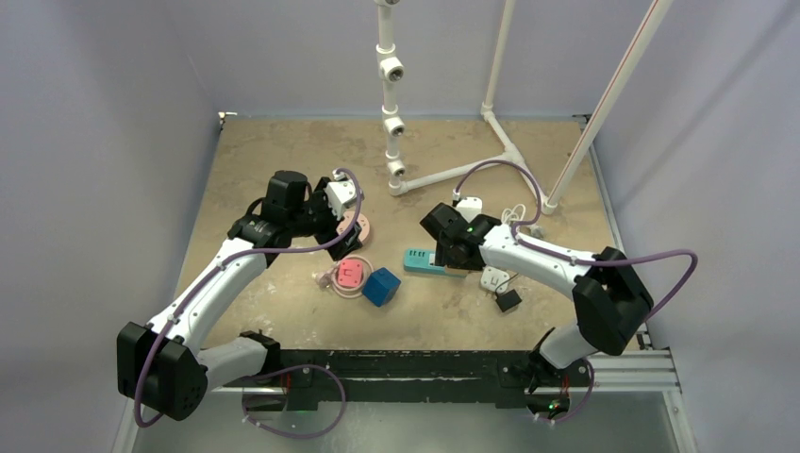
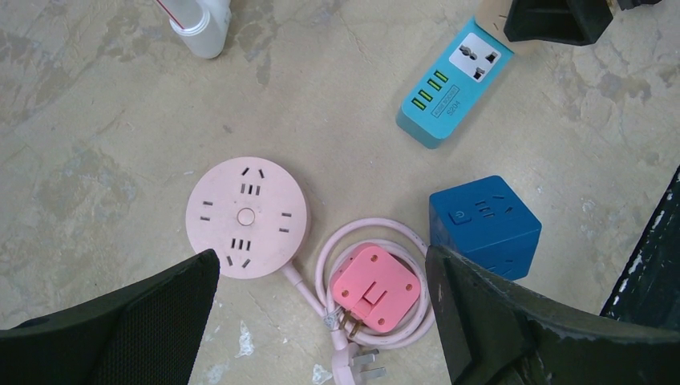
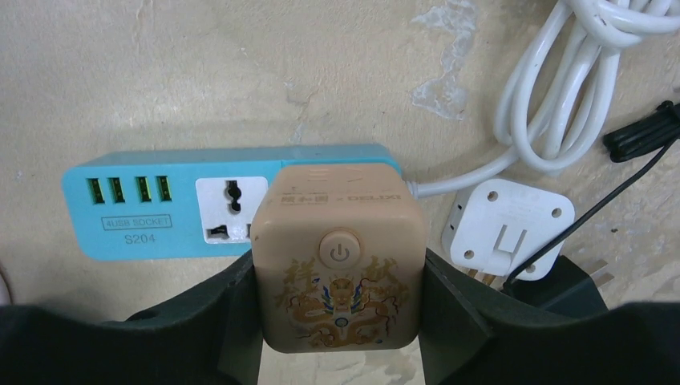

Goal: Insert the plug
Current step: Insert the plug into the socket.

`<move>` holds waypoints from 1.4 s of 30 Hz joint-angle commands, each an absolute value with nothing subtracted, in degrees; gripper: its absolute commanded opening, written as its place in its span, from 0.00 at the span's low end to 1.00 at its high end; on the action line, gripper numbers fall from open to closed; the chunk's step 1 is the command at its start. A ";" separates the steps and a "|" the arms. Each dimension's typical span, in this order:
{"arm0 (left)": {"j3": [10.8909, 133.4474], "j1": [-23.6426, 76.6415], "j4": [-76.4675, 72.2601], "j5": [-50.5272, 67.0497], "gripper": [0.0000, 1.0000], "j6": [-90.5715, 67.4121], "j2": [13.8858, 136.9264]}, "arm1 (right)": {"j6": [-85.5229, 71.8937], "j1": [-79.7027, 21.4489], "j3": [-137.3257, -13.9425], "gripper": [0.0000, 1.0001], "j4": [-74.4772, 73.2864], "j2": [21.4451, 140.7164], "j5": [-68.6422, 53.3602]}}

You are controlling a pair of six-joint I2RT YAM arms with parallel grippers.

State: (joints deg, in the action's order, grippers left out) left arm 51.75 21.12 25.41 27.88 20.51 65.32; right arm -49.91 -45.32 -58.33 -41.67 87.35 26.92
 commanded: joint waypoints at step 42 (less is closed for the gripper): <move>57.13 19.96 21.96 13.19 0.99 17.25 79.83 | -43.41 -54.40 -74.37 0.99 -45.92 80.46 28.84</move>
